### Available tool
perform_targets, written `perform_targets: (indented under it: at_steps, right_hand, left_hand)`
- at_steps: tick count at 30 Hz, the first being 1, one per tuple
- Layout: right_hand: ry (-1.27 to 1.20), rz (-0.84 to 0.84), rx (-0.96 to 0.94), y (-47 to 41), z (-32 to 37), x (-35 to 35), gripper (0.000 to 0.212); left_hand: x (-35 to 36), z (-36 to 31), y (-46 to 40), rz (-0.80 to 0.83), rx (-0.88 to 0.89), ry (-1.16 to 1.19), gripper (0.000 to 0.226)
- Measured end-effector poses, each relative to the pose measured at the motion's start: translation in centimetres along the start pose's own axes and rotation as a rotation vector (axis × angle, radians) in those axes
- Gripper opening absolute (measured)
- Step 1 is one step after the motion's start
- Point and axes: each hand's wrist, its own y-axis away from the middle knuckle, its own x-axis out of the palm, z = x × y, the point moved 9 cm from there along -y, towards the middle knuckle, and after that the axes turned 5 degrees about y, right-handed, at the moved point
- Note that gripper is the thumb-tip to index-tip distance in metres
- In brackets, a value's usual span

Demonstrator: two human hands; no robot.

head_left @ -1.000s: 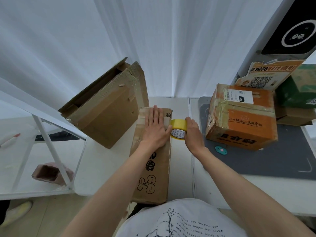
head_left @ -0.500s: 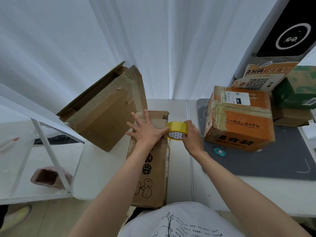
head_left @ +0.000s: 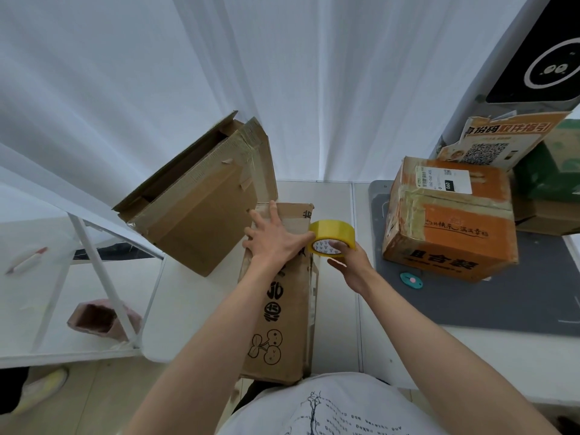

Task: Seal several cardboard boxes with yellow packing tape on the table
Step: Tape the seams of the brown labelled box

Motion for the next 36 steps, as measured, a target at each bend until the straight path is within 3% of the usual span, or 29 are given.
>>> perform_targets:
  at_steps: [5,11,16,23,27,36]
  right_hand:
    - [0.001,0.045,0.179,0.2,-2.9,2.0,0.070]
    - [-0.015,0.107,0.211,1.3,-4.0,4.3,0.039]
    - [-0.002,0.049,0.189,1.4,-3.6,4.6,0.063]
    - [0.038,0.097,0.189,0.7,-4.6,5.4,0.067]
    - [0.028,0.061,0.147,1.1,-4.0,5.7,0.049]
    - [0.020,-0.101,-0.133,1.1,-0.2,4.5,0.018]
  left_hand:
    - [-0.2,0.6,0.0,0.010,-0.003,0.010,0.123]
    - [0.0,0.9,0.1,0.054,0.029,-0.037,0.118]
    - [0.6,0.6,0.5,0.048,0.040,-0.099,0.117]
    - [0.4,1.0,0.2,0.061,0.046,-0.083,0.116]
    - [0.0,1.5,-0.1,0.060,0.054,-0.049,0.116]
    - [-2.0,3.5,-1.1,0.028,0.079,0.218,0.119]
